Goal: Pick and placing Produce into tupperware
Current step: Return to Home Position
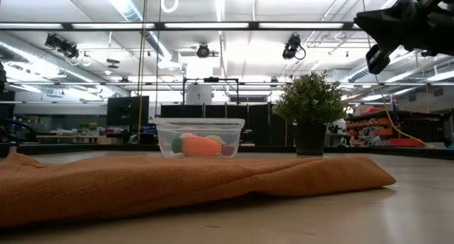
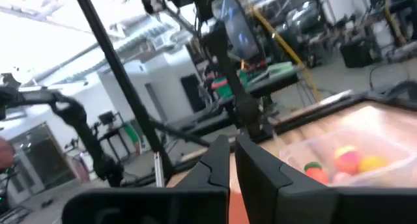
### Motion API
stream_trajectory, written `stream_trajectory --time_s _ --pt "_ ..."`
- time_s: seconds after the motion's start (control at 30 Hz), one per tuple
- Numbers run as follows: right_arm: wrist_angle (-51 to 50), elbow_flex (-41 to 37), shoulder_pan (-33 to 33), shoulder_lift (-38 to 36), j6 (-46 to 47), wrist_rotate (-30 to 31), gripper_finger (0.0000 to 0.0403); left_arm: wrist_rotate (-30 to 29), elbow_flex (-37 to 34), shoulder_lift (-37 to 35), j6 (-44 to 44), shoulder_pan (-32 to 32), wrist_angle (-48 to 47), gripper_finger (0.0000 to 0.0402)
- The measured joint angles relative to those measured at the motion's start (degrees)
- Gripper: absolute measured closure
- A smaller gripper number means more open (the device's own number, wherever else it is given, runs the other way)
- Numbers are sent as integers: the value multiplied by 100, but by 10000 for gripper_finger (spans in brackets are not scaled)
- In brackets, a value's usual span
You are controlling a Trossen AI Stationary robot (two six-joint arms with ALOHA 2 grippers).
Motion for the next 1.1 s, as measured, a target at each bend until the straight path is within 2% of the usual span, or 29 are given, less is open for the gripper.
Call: stream_trajectory --time_s 0.2,0.27,0.4,0.6,0.8,1.1 --pt "1181 -4 -117 -257 -397 151 403 0 0 0 -7 -2 -39 385" --pt "1268 -4 -117 -457 -492 152 403 0 0 0 0 4 -37 389" --pt "541 -8 -117 -870 -498 130 403 -1 0 0 3 17 -38 389" --pt "-194 -9 -117 -865 -467 131 403 0 0 0 20 15 -209 384" --pt "-1735 -11 -116 -858 -424 213 403 -2 0 2 86 17 -262 394" --pt "-1992 -14 -117 -863 -489 492 403 -5 0 2 144 54 -403 376"
